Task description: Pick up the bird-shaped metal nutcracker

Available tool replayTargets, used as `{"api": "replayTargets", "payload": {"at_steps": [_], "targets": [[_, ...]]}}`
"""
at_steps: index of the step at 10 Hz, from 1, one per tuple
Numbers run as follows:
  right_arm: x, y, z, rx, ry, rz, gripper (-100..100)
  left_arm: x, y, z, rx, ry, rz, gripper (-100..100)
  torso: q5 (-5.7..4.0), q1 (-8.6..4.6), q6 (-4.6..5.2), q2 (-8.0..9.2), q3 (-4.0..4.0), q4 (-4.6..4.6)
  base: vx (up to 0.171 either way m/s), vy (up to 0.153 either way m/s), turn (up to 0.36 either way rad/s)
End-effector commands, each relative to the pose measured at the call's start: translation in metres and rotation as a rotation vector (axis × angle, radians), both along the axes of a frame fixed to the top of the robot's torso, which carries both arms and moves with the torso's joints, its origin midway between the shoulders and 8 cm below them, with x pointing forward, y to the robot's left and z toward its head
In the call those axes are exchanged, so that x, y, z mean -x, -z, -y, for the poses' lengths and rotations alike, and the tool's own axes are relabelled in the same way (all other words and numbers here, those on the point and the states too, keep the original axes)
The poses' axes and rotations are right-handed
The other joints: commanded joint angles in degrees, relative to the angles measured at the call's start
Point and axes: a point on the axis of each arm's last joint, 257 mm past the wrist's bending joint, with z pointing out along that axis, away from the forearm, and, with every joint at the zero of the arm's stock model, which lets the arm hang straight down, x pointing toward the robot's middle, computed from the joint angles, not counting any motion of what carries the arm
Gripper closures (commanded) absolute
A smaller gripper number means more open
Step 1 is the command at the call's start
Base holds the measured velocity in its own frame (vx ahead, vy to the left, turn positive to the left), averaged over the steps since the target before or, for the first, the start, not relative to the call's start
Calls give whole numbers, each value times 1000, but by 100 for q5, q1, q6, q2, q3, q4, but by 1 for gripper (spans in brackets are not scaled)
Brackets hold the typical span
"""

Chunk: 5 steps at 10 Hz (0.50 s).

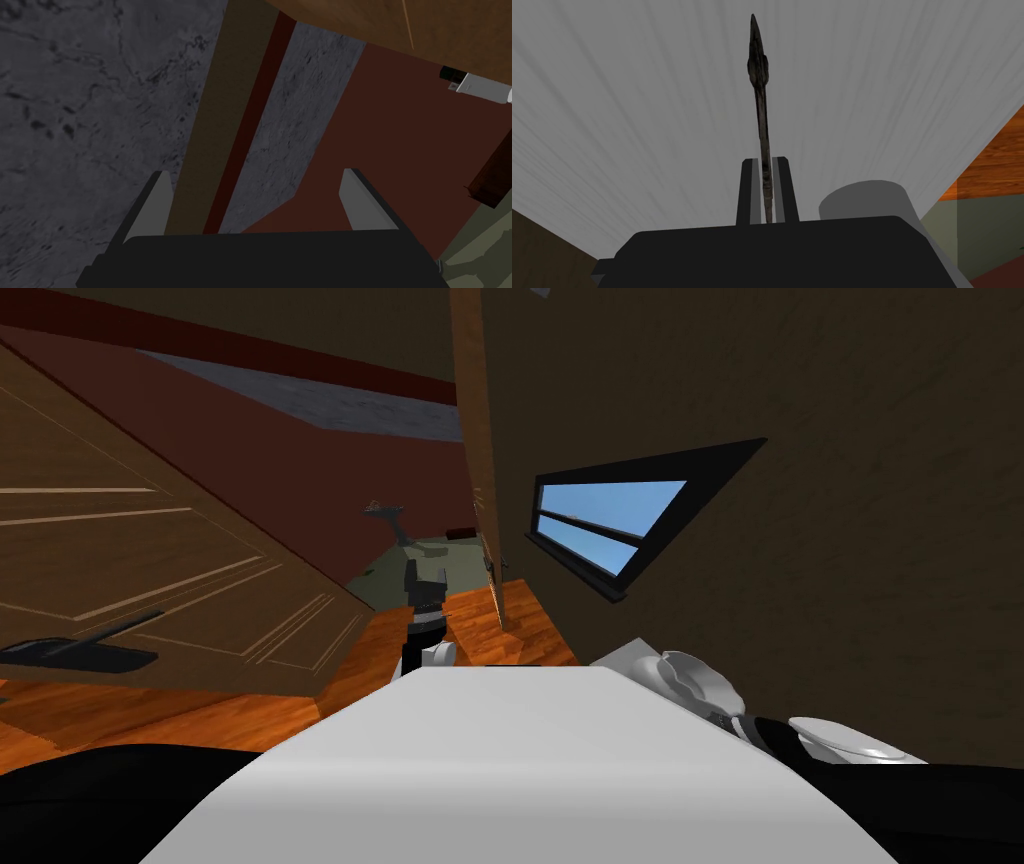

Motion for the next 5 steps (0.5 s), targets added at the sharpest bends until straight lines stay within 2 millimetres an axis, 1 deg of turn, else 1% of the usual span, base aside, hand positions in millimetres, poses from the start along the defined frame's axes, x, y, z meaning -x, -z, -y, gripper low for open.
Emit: {"api": "replayTargets", "payload": {"at_steps": [1,2,3,4,5], "targets": [[-11,-1,-3,-4,-36,4,100,0,0,0,0,0,0,0,0,0,0,0,0,0,72,9,-229],[-1,4,-7,-11,-48,-22,100,0,0,0,0,0,0,0,-3,2,-14,-7,-4,0,37,7,25],[-29,-7,0,3,-74,23,100,0,0,0,0,0,0,0,-5,3,-19,-2,-1,1,82,1,-338],[-28,-3,-5,-5,-92,8,100,0,0,0,0,0,0,0,1,-1,-10,-15,-8,-1,84,8,-216],[-17,2,-9,-11,-104,-21,100,0,0,0,0,0,0,0,-3,1,-15,-15,-9,-3,33,6,18]]}}
